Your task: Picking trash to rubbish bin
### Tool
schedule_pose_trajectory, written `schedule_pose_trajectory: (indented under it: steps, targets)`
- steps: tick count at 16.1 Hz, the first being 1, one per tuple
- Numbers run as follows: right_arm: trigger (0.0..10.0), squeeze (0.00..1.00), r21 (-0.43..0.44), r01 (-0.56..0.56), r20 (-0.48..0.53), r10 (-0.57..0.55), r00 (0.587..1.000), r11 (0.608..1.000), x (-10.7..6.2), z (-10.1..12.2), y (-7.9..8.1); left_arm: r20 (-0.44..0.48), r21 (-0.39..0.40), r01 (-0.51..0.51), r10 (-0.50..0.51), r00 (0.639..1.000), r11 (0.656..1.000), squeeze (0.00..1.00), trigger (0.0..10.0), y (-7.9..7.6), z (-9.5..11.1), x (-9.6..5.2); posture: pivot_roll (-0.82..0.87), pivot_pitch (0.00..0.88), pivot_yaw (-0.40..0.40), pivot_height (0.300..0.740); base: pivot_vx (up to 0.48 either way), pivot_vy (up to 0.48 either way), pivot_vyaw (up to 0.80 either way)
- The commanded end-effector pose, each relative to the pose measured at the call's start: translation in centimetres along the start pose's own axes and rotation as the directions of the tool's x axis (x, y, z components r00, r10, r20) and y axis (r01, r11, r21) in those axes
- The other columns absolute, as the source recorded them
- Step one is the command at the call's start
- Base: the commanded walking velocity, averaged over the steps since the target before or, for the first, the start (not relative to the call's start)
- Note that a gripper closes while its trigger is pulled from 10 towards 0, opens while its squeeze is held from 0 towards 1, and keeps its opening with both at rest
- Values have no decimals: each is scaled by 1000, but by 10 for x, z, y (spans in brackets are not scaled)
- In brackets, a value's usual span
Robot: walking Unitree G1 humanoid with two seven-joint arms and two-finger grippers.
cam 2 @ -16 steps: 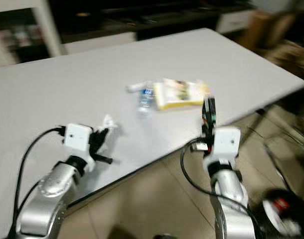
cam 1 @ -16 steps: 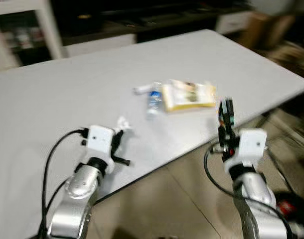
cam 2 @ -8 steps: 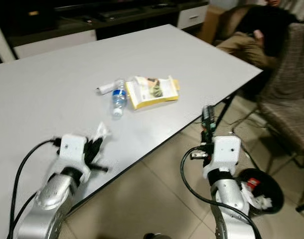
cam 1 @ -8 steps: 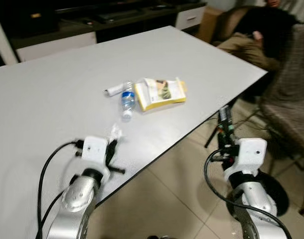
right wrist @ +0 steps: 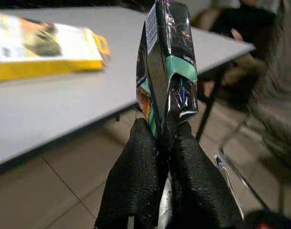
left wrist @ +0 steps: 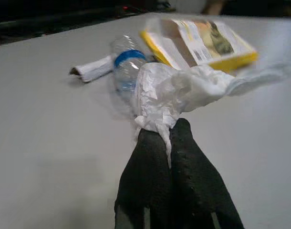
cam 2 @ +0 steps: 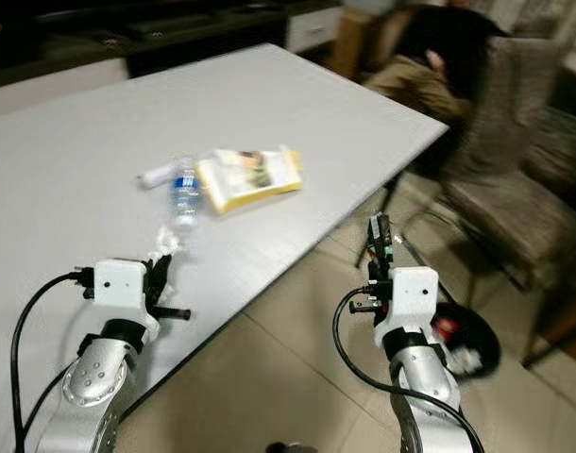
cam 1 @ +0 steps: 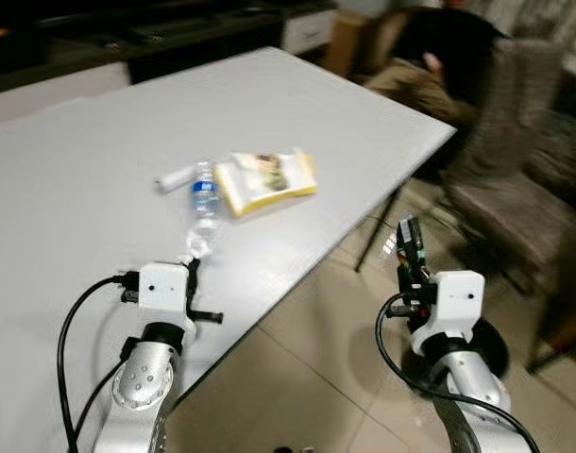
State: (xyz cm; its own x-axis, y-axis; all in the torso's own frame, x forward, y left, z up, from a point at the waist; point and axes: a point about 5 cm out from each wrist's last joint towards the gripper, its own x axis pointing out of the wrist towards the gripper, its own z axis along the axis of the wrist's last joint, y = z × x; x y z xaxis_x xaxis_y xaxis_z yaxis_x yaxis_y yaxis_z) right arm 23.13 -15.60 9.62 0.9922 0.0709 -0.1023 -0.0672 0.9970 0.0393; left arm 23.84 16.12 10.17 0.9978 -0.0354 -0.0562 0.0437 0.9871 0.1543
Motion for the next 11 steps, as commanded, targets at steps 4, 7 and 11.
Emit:
schedule_pose_trajectory:
  steps: [4,7,11]
  targets:
    - [10000,0,-4,-7,-49,7,999,1000,-1,-12,-4,-71,-114,115,-123,990,987,0,10000,-7,-10,-3,43,0,-82,740,0,0,-800]
    - [10000,0,-14,-17,-33,16,999,1000,6,-10,3,16,-93,145,-144,989,985,0,10000,-11,5,-1,41,0,-84,740,0,0,-800]
    - [10000,0,-16,-26,-52,25,998,1000,3,-15,1,21,-130,208,-207,978,970,0,10000,-17,12,2,46,0,-92,740,0,0,-800]
